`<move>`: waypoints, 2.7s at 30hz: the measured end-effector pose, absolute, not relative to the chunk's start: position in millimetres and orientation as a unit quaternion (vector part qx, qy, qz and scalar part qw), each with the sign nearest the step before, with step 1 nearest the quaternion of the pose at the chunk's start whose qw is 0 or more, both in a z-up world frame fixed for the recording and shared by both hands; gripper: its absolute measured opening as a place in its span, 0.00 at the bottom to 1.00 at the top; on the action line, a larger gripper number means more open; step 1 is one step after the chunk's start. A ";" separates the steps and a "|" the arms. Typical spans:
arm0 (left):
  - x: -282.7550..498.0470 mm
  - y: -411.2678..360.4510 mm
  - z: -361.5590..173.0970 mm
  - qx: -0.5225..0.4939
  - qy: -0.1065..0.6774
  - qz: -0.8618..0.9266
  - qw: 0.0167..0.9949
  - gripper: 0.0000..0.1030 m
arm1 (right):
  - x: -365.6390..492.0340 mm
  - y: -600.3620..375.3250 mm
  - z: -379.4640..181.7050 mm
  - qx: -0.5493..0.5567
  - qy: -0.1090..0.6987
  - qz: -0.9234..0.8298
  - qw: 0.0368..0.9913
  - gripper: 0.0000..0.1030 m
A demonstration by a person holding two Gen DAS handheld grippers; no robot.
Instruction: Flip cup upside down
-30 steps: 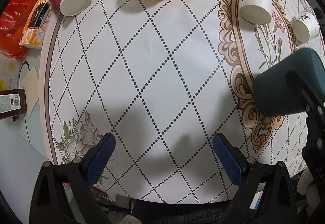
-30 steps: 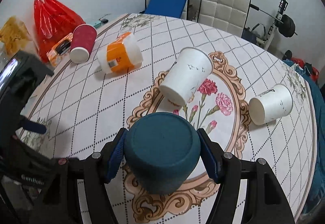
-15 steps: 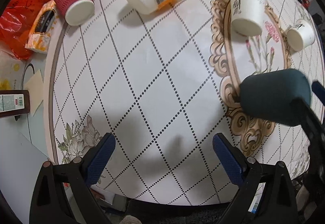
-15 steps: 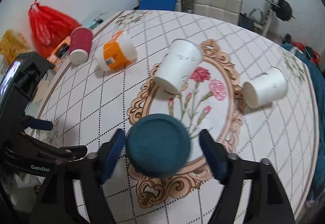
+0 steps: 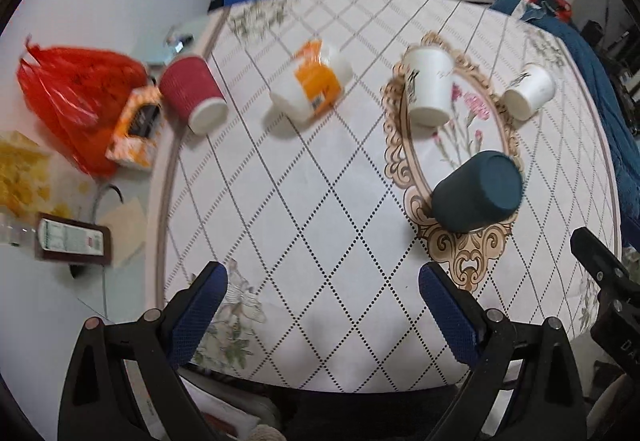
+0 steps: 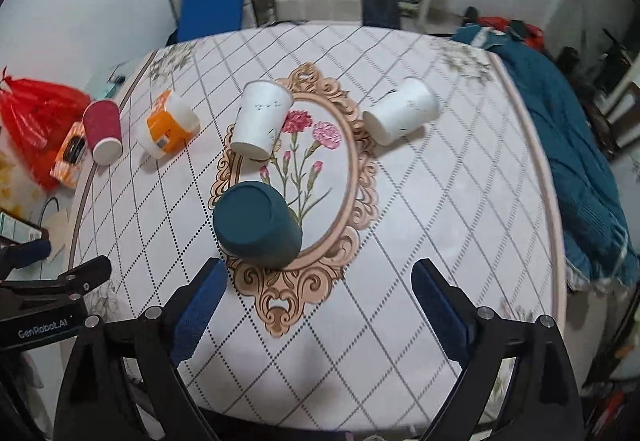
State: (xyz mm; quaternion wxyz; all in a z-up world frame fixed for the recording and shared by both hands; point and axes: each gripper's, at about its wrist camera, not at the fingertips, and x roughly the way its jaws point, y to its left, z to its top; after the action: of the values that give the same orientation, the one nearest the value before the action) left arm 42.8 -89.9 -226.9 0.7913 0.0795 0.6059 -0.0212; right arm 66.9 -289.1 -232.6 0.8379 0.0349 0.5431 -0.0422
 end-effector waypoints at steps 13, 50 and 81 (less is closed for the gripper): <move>-20.0 -85.1 -136.6 0.077 0.552 -0.054 0.828 0.95 | -13.7 -285.2 -154.4 0.072 0.516 -0.070 0.850 0.93; -122.0 -91.3 14.0 0.042 0.479 -0.056 0.875 0.95 | -140.2 -279.6 54.7 0.047 0.418 -0.057 0.906 0.95; -128.6 -90.2 21.0 0.041 0.472 -0.027 0.880 0.95 | -137.5 -296.3 44.8 0.045 0.425 -0.054 0.902 0.95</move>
State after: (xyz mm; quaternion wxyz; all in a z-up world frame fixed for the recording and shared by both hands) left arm -128.6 -90.2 21.0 0.8805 0.0409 0.4716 -0.0269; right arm -137.5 -296.3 44.8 0.9024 0.0451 0.4252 -0.0536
